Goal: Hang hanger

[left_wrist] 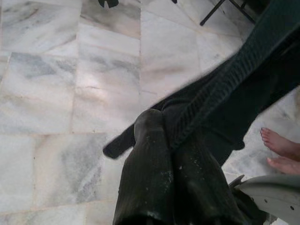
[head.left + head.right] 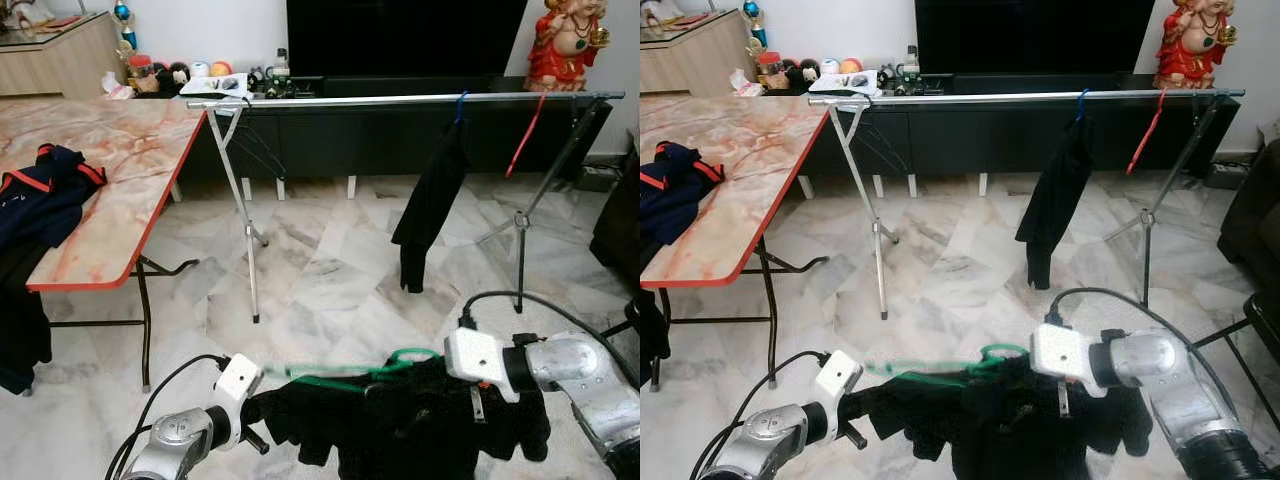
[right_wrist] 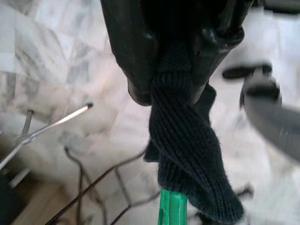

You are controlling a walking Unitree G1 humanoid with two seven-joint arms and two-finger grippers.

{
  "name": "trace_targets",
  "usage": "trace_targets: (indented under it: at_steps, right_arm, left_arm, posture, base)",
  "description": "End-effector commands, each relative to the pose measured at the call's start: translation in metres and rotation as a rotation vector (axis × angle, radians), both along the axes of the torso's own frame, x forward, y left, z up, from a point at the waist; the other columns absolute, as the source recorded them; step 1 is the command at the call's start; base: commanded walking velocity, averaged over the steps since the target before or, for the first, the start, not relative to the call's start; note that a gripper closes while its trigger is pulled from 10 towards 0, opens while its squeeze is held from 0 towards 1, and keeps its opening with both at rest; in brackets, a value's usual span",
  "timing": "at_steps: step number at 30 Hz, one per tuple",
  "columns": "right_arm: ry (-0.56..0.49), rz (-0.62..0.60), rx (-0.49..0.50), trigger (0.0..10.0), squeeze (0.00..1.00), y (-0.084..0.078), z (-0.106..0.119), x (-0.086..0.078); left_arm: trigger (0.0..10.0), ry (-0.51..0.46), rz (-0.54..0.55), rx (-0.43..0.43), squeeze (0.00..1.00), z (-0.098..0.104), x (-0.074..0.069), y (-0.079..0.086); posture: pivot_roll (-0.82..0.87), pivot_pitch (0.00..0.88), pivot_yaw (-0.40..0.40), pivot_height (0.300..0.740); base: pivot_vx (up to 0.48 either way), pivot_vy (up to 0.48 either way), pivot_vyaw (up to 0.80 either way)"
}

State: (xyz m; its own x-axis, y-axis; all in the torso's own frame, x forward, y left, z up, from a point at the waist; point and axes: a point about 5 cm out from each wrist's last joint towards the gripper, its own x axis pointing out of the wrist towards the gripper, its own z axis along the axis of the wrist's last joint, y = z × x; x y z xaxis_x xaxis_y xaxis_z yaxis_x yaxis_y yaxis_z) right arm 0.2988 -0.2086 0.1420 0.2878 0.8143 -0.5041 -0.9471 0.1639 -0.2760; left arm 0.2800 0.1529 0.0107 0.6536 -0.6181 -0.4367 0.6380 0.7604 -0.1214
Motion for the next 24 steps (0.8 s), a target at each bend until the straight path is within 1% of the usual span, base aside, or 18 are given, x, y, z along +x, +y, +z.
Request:
trace_targets:
  at_steps: [1, 2, 3, 4, 5, 6, 7, 9, 12, 15, 17, 18, 20, 24]
  right_arm:
    - [0.008, 0.033, -0.015, 0.0, 0.0, -0.006, 0.004, -0.006]
    - [0.02, 0.042, -0.058, 0.0, 0.0, -0.009, 0.0, -0.008]
    - [0.02, 0.042, -0.058, 0.0, 0.0, -0.009, 0.0, -0.008]
    - [0.035, 0.043, -0.146, 0.0, 0.0, -0.017, -0.007, -0.011]
    - [0.041, 0.04, -0.189, 0.0, 0.0, -0.021, -0.01, -0.012]
    - [0.059, 0.034, -0.268, 0.0, 0.0, -0.03, -0.016, -0.014]
    - [0.068, 0.033, -0.299, 0.0, 0.0, -0.034, -0.018, -0.015]
    - [0.08, 0.028, -0.342, 0.0, 0.0, -0.04, -0.021, -0.017]
    - [0.076, 0.008, -0.372, 0.0, 0.0, -0.044, -0.022, -0.017]
    - [0.058, -0.012, -0.399, 0.0, 0.0, -0.045, -0.023, -0.015]
    - [0.025, -0.029, -0.436, 0.0, 0.0, -0.046, -0.025, -0.011]
    - [0.025, -0.029, -0.436, 0.0, 0.0, -0.046, -0.025, -0.011]
    - [-0.011, -0.049, -0.488, 0.0, 0.0, -0.046, -0.029, -0.007]
    - [-0.008, -0.044, -0.517, 0.0, 0.0, -0.046, -0.034, -0.009]
  left_arm:
    - [0.0, 0.017, -0.003, 0.035, 0.0, -0.005, -0.005, 0.006]
    - [0.0, 0.018, -0.003, 0.036, 0.0, -0.005, -0.005, 0.007]
    - [0.0, 0.018, -0.003, 0.036, 0.0, -0.005, -0.005, 0.007]
    - [0.0, 0.019, -0.004, 0.039, 0.0, -0.005, -0.005, 0.008]
    - [0.0, 0.019, -0.004, 0.041, 0.0, -0.005, -0.005, 0.008]
    - [0.0, 0.02, -0.005, 0.044, 0.0, -0.005, -0.005, 0.009]
    - [0.0, 0.02, -0.006, 0.046, 0.0, -0.005, -0.005, 0.009]
    - [0.0, 0.021, -0.008, 0.049, 0.0, -0.005, -0.005, 0.009]
    - [0.0, 0.022, -0.011, 0.049, 0.0, -0.005, -0.005, 0.009]
    - [0.0, 0.021, -0.014, 0.05, 0.0, -0.005, -0.005, 0.007]
    - [0.0, 0.021, -0.018, 0.049, 0.0, -0.005, -0.005, 0.007]
    - [0.0, 0.021, -0.018, 0.049, 0.0, -0.005, -0.005, 0.007]
    - [0.0, 0.022, -0.037, 0.058, 0.0, -0.004, -0.005, 0.007]
    - [0.0, 0.019, -0.05, 0.059, 0.0, -0.002, -0.005, 0.008]
  posture:
    - [0.05, 0.062, 0.032, 0.74]
    - [0.05, 0.062, 0.032, 0.74]
    - [0.05, 0.062, 0.032, 0.74]
    - [0.05, 0.063, 0.033, 0.74]
    - [0.05, 0.063, 0.033, 0.74]
    - [0.05, 0.063, 0.033, 0.74]
    - [0.05, 0.063, 0.033, 0.74]
    - [0.05, 0.065, 0.034, 0.74]
    - [0.05, 0.065, 0.036, 0.74]
    - [0.04, 0.066, 0.036, 0.74]
    - [0.05, 0.067, 0.036, 0.74]
    - [0.05, 0.067, 0.036, 0.74]
    - [0.05, 0.067, 0.036, 0.74]
    - [0.05, 0.068, 0.035, 0.74]
  base:
    - [0.0, 0.0, 0.0]
    - [0.0, 0.0, 0.0]
    - [0.0, 0.0, 0.0]
    - [0.0, 0.0, 0.0]
    - [0.0, 0.0, 0.0]
    - [0.0, 0.0, 0.0]
    - [0.0, 0.0, 0.0]
    - [0.0, 0.0, 0.0]
    - [0.0, 0.0, 0.0]
    - [0.0, 0.0, 0.0]
    - [0.0, 0.0, 0.0]
    - [0.0, 0.0, 0.0]
    - [0.0, 0.0, 0.0]
    - [0.0, 0.0, 0.0]
